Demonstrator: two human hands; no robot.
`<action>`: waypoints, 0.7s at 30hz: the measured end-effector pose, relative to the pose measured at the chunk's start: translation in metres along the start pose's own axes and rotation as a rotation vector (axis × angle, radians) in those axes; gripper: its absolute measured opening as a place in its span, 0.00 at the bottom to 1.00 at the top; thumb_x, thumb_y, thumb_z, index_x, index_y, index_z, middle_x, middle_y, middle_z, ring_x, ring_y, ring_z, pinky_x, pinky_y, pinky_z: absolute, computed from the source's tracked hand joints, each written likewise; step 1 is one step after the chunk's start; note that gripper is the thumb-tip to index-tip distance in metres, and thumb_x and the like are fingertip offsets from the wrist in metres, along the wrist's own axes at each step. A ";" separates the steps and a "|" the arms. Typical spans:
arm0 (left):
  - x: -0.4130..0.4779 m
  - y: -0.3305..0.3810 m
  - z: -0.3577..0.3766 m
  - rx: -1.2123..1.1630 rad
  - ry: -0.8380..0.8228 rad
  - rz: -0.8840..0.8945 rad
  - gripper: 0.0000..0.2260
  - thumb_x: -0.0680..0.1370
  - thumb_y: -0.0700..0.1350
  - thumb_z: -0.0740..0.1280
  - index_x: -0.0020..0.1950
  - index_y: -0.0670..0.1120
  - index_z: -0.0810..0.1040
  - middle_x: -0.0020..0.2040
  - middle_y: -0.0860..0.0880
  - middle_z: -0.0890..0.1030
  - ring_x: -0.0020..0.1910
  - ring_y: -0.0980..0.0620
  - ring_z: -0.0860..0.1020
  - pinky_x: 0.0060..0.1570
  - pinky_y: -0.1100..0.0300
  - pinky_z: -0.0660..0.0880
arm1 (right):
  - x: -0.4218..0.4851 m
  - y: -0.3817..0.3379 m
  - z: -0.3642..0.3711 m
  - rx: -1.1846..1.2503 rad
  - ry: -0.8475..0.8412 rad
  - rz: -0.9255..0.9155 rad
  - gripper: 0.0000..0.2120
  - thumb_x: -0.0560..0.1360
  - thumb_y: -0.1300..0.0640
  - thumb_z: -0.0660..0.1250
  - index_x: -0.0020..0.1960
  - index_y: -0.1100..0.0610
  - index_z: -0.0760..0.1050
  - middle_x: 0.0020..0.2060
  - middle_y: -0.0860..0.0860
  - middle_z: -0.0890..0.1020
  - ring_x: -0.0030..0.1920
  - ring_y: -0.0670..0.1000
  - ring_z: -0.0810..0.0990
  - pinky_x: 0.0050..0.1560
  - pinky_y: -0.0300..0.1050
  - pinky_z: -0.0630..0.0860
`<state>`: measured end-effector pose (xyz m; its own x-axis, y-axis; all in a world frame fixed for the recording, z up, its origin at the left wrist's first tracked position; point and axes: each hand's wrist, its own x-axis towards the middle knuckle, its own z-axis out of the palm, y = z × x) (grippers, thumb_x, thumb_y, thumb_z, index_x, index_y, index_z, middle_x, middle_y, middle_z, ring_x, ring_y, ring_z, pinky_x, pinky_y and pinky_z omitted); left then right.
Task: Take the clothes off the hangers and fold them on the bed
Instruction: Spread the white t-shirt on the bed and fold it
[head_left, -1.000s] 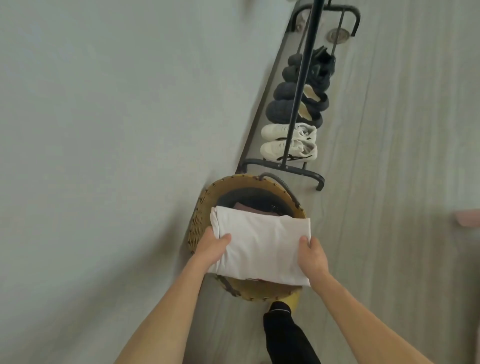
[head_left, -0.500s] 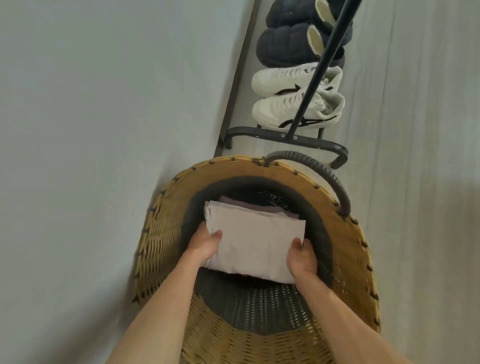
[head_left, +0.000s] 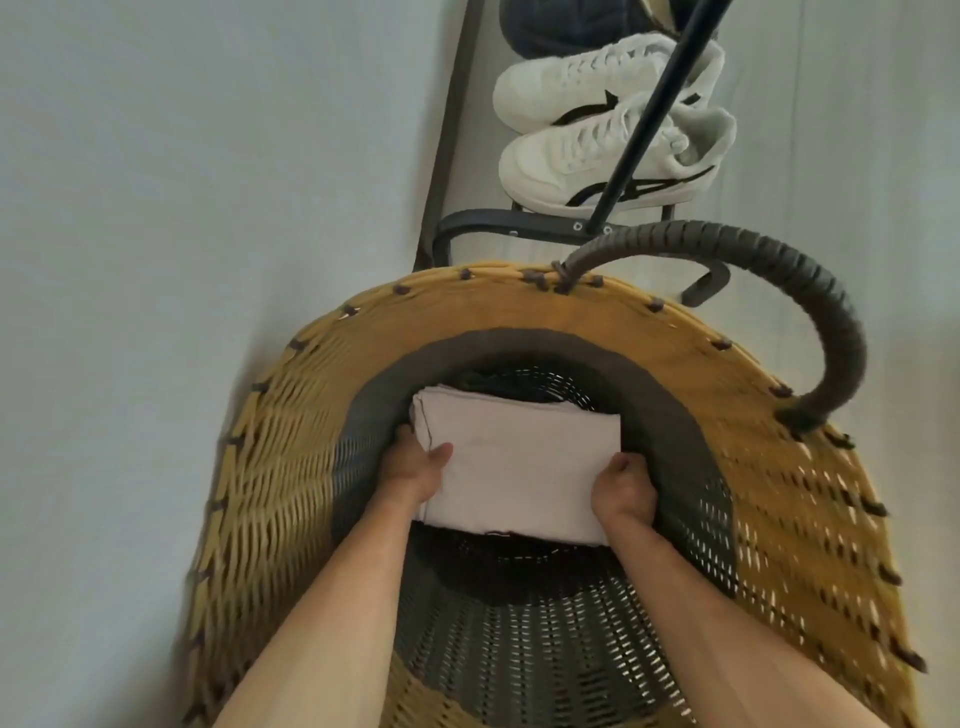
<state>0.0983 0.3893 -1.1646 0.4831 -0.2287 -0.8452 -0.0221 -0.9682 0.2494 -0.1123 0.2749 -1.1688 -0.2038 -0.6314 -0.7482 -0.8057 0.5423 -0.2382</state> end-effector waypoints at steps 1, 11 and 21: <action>-0.012 0.004 -0.002 0.067 0.023 0.016 0.27 0.81 0.52 0.65 0.76 0.43 0.61 0.70 0.40 0.72 0.67 0.39 0.73 0.64 0.48 0.71 | -0.009 -0.004 -0.009 -0.016 -0.010 -0.007 0.16 0.84 0.55 0.53 0.67 0.61 0.70 0.63 0.64 0.77 0.62 0.64 0.76 0.59 0.49 0.72; -0.225 0.073 -0.092 0.502 -0.157 0.189 0.18 0.83 0.52 0.58 0.71 0.47 0.71 0.67 0.45 0.75 0.62 0.45 0.75 0.61 0.53 0.73 | -0.183 -0.071 -0.178 -0.482 -0.332 -0.416 0.17 0.84 0.50 0.55 0.66 0.58 0.74 0.60 0.56 0.81 0.60 0.57 0.79 0.63 0.50 0.74; -0.586 0.263 -0.268 0.654 0.087 0.714 0.14 0.83 0.52 0.59 0.65 0.49 0.76 0.61 0.47 0.79 0.57 0.48 0.77 0.59 0.51 0.75 | -0.465 -0.196 -0.493 -0.818 -0.123 -0.833 0.16 0.82 0.49 0.58 0.67 0.51 0.74 0.65 0.52 0.78 0.63 0.55 0.75 0.65 0.50 0.72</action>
<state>0.0442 0.2960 -0.4775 0.2295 -0.8012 -0.5527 -0.8043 -0.4759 0.3558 -0.1333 0.1892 -0.4690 0.5743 -0.5412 -0.6142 -0.7914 -0.5590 -0.2474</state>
